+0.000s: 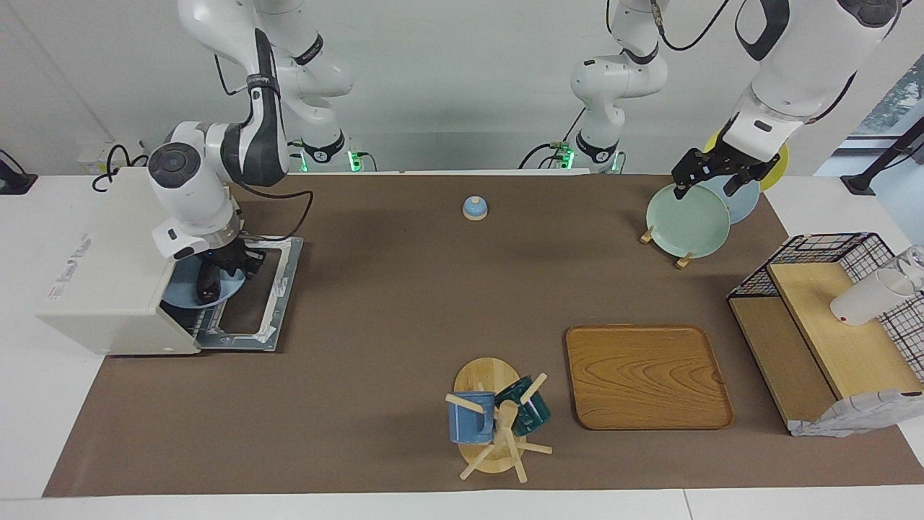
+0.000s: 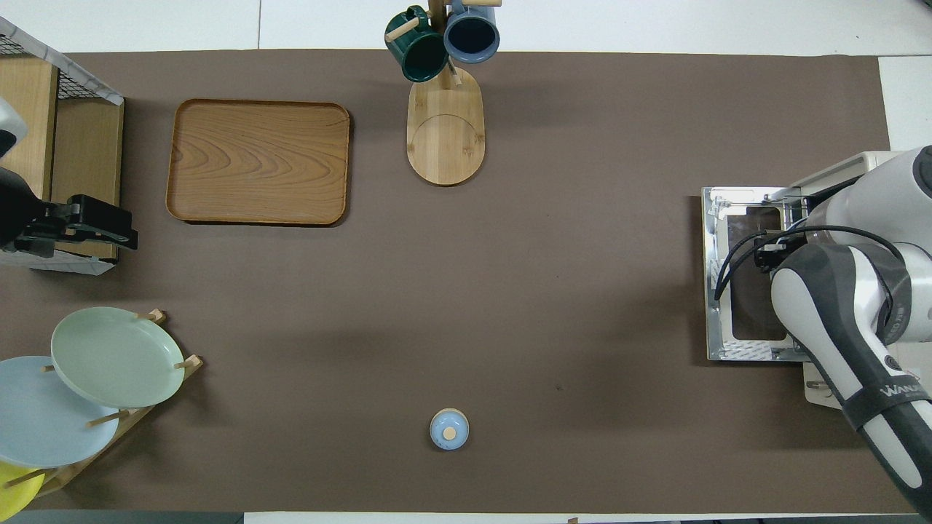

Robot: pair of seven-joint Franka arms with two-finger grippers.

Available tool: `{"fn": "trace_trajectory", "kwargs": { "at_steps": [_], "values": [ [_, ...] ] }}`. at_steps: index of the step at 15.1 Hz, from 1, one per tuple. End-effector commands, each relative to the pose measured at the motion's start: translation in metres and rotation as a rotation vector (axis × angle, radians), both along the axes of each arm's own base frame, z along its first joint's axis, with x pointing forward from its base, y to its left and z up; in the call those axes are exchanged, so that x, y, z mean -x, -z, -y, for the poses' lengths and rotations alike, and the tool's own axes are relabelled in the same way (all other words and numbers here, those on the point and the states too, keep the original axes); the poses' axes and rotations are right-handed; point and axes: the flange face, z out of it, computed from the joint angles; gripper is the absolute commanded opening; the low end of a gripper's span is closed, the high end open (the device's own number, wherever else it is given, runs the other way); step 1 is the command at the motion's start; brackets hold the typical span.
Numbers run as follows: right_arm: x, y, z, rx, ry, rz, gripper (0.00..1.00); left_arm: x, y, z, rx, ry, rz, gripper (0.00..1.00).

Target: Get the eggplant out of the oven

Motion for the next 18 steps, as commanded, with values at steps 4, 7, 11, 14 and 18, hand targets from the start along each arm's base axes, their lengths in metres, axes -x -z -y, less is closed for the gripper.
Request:
{"fn": "trace_trajectory", "kwargs": {
  "at_steps": [4, 7, 11, 14, 18],
  "values": [
    [0.01, -0.004, 0.001, 0.002, -0.064, 0.011, 0.0, 0.003, -0.002, 0.005, 0.0, 0.018, 0.003, 1.0],
    [0.009, -0.008, -0.008, -0.001, -0.129, -0.018, 0.0, 0.002, -0.002, -0.002, 0.0, 0.005, 0.003, 1.0],
    [-0.013, -0.045, -0.061, 0.022, -0.188, -0.068, 0.0, 0.002, -0.001, -0.002, -0.001, 0.005, 0.0, 1.0],
    [-0.016, -0.06, -0.112, 0.108, -0.224, -0.08, 0.0, 0.003, -0.001, -0.001, -0.001, 0.007, 0.0, 1.0],
    [-0.006, -0.066, -0.179, 0.143, -0.264, -0.061, 0.0, 0.003, -0.002, 0.002, 0.0, 0.011, 0.003, 1.0]
  ]
}}
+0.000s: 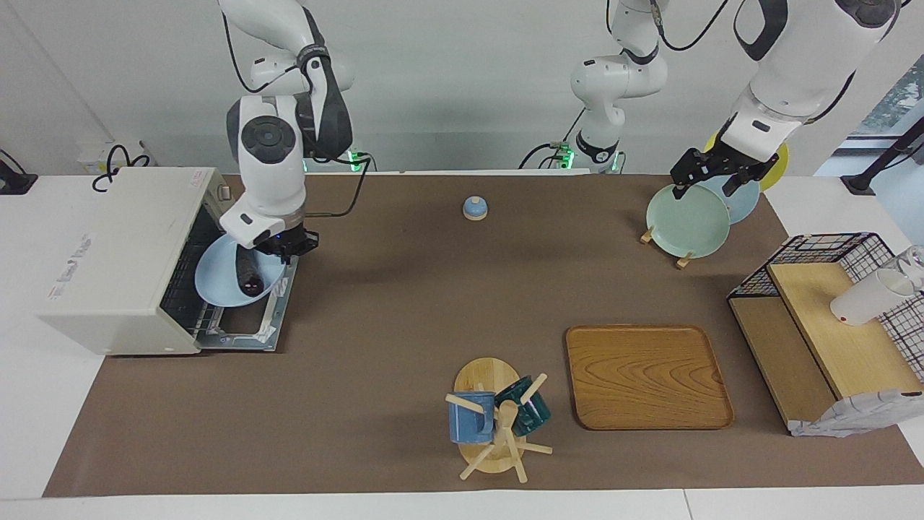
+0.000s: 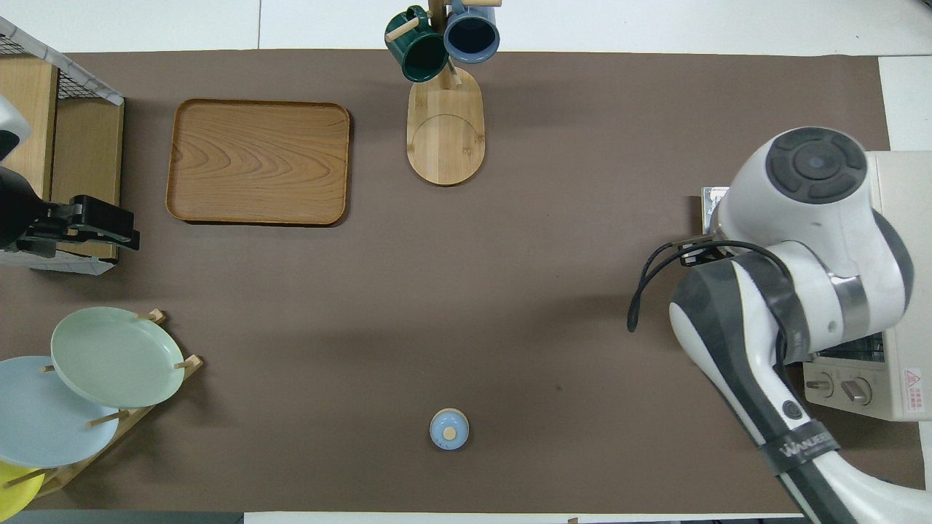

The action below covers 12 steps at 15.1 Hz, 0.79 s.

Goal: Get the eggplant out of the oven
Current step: 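Pull the blue plate out of the oven with the right gripper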

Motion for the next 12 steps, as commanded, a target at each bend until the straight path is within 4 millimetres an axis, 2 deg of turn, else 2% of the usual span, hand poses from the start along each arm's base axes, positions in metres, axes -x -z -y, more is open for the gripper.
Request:
{"fn": "trace_trajectory", "kwargs": {
  "at_steps": [1, 4, 7, 9, 10, 12],
  "values": [
    [0.003, -0.008, -0.042, 0.032, -0.045, 0.009, 0.0, 0.002, -0.002, 0.0, 0.0, 0.007, 0.003, 1.0],
    [0.016, -0.017, -0.121, 0.013, 0.004, 0.079, 0.0, 0.002, -0.002, -0.001, 0.0, 0.003, 0.007, 1.0],
    [0.012, -0.02, -0.183, -0.065, 0.036, 0.085, 0.0, 0.002, -0.002, -0.001, 0.0, 0.004, 0.004, 1.0],
    [0.004, -0.022, -0.202, -0.082, 0.088, 0.101, 0.0, 0.002, -0.002, -0.001, 0.0, 0.004, 0.004, 1.0],
    [0.001, -0.018, -0.22, -0.081, 0.086, 0.095, 0.0, 0.002, -0.002, -0.001, -0.001, 0.001, 0.004, 1.0],
    [0.006, 0.003, -0.276, -0.082, 0.106, 0.103, 0.0, 0.002, -0.002, 0.0, 0.0, 0.004, 0.007, 1.0]
  ]
}}
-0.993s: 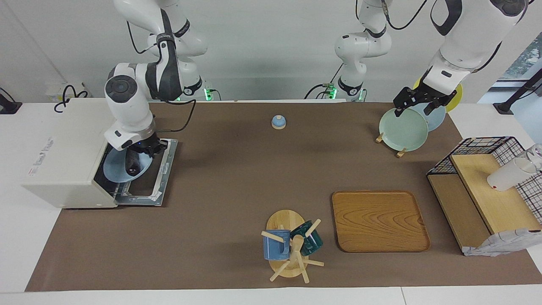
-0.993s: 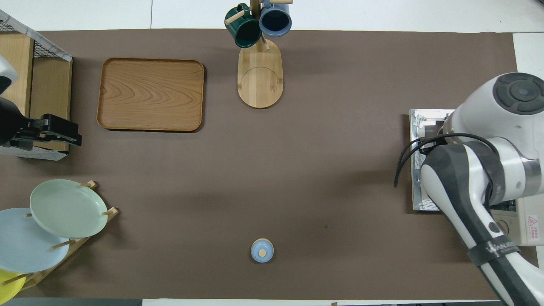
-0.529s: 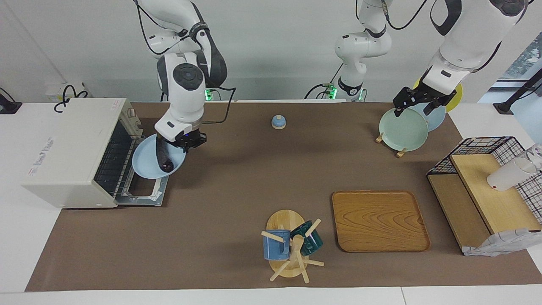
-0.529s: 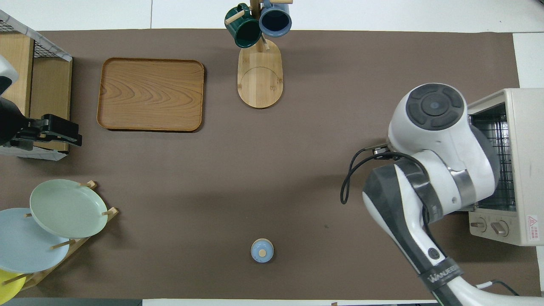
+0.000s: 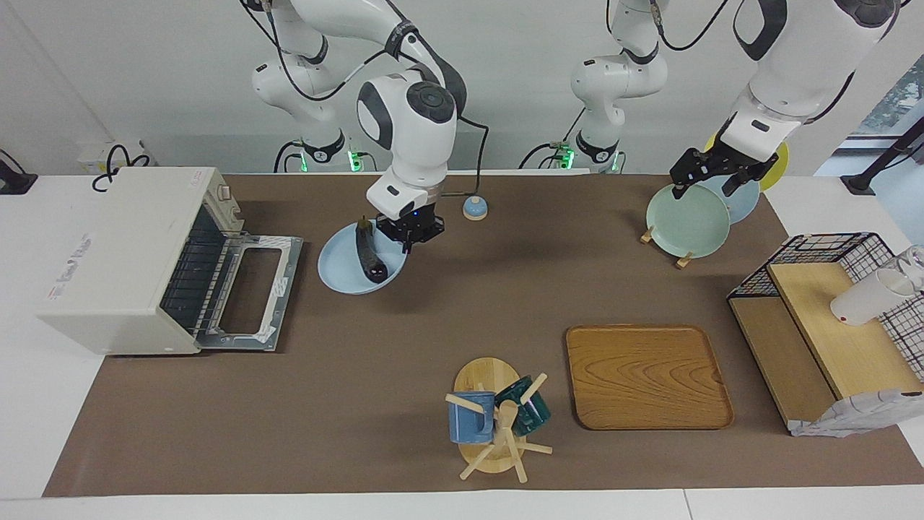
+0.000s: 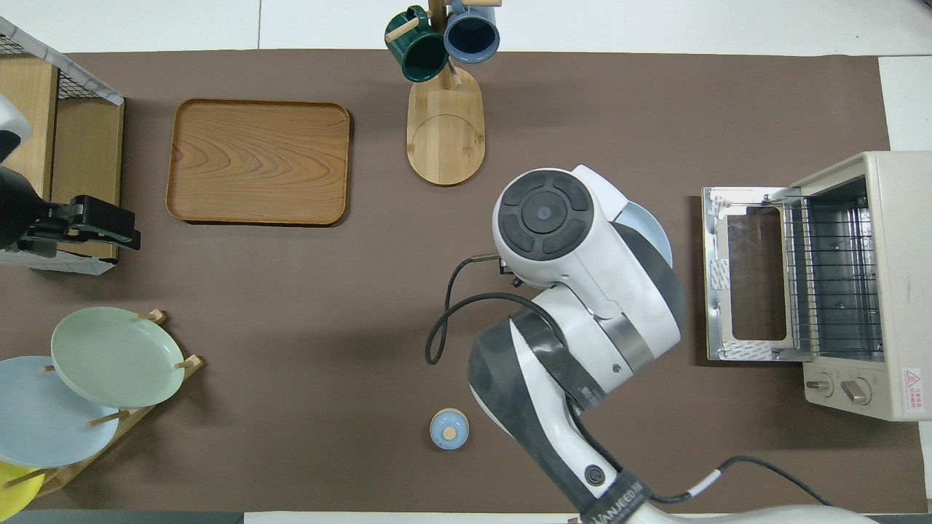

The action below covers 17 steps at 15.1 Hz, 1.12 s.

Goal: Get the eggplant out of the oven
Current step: 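Pull the blue plate out of the oven with the right gripper, then lower the blue plate onto the table center with the right gripper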

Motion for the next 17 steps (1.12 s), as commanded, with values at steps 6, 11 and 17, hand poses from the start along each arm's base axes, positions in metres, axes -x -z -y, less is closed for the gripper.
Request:
{"fn": "trace_trajectory", "kwargs": {
  "at_steps": [6, 11, 17],
  "values": [
    [-0.005, 0.045, -0.066, -0.014, 0.04, 0.013, 0.0, 0.001, -0.002, -0.001, 0.0, 0.0, 0.012, 1.0],
    [0.007, 0.082, -0.123, -0.126, -0.034, 0.073, 0.0, -0.002, -0.004, -0.004, 0.002, -0.007, 0.031, 1.0],
    [0.013, 0.099, -0.136, -0.11, -0.068, 0.063, 0.0, -0.006, -0.006, -0.003, 0.007, -0.008, 0.06, 1.0]
  ]
}}
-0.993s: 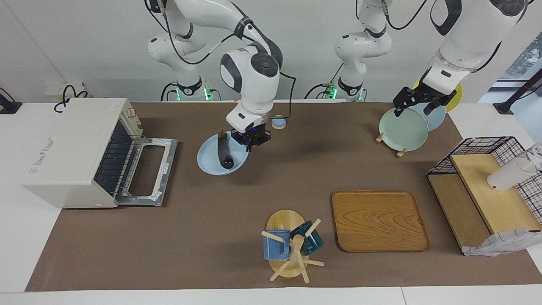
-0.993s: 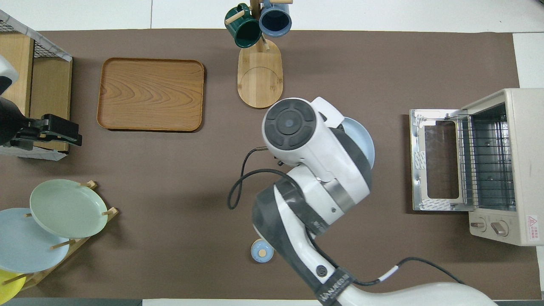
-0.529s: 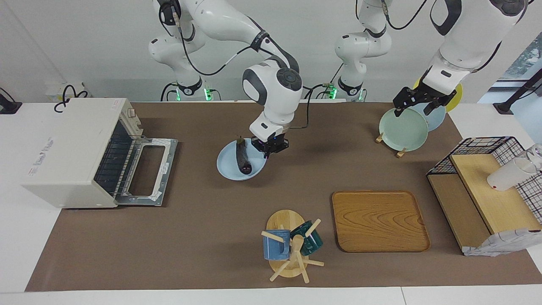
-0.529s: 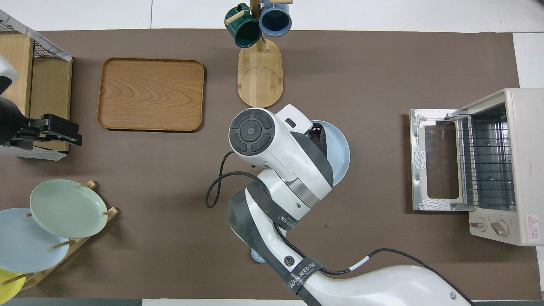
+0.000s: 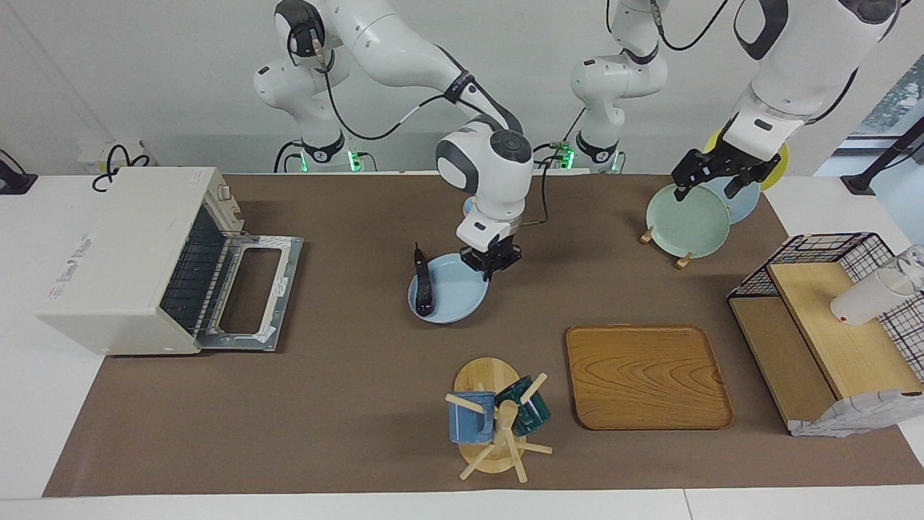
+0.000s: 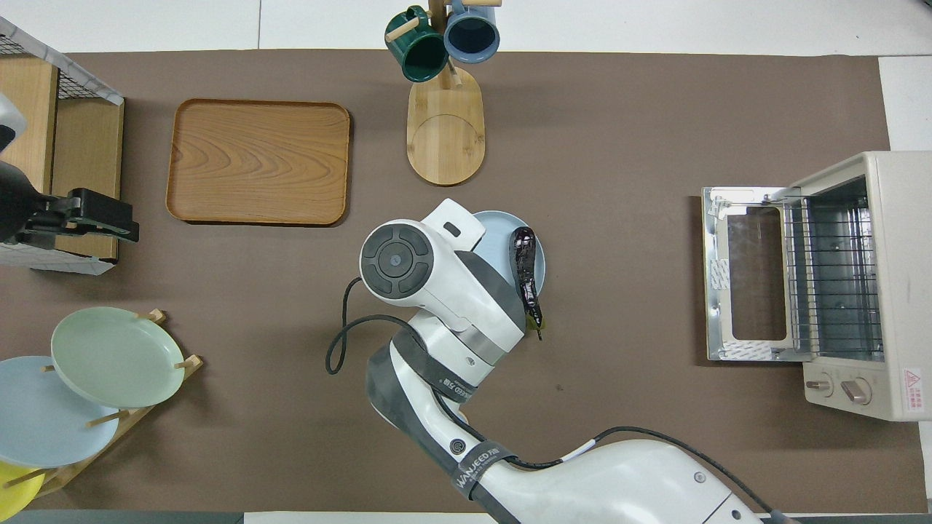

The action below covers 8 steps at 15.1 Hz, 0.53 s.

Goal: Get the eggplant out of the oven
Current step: 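Lower the blue plate onto the table center with the right gripper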

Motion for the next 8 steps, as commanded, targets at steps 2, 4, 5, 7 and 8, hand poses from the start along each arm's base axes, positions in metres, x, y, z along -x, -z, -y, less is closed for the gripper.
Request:
{"fn": "trace_trajectory", "kwargs": {
  "at_steps": [2, 4, 5, 7, 8],
  "values": [
    [0.013, 0.022, -0.044, 0.001, -0.047, -0.01, 0.0, -0.002, -0.003, -0.003, 0.004, -0.005, 0.032, 1.0],
    [0.026, 0.046, -0.073, 0.006, -0.047, -0.011, 0.0, -0.003, -0.003, -0.003, 0.004, -0.005, 0.033, 1.0],
    [0.033, 0.059, -0.085, 0.01, -0.041, 0.001, 0.0, -0.003, -0.003, -0.002, 0.004, -0.004, 0.035, 1.0],
    [0.03, 0.065, -0.091, 0.01, -0.038, 0.025, 0.0, -0.005, -0.002, -0.001, 0.006, -0.001, 0.05, 1.0],
    [0.03, 0.066, -0.09, 0.013, -0.037, 0.026, 0.0, -0.005, 0.001, 0.0, 0.006, 0.0, 0.053, 1.0]
  ]
}}
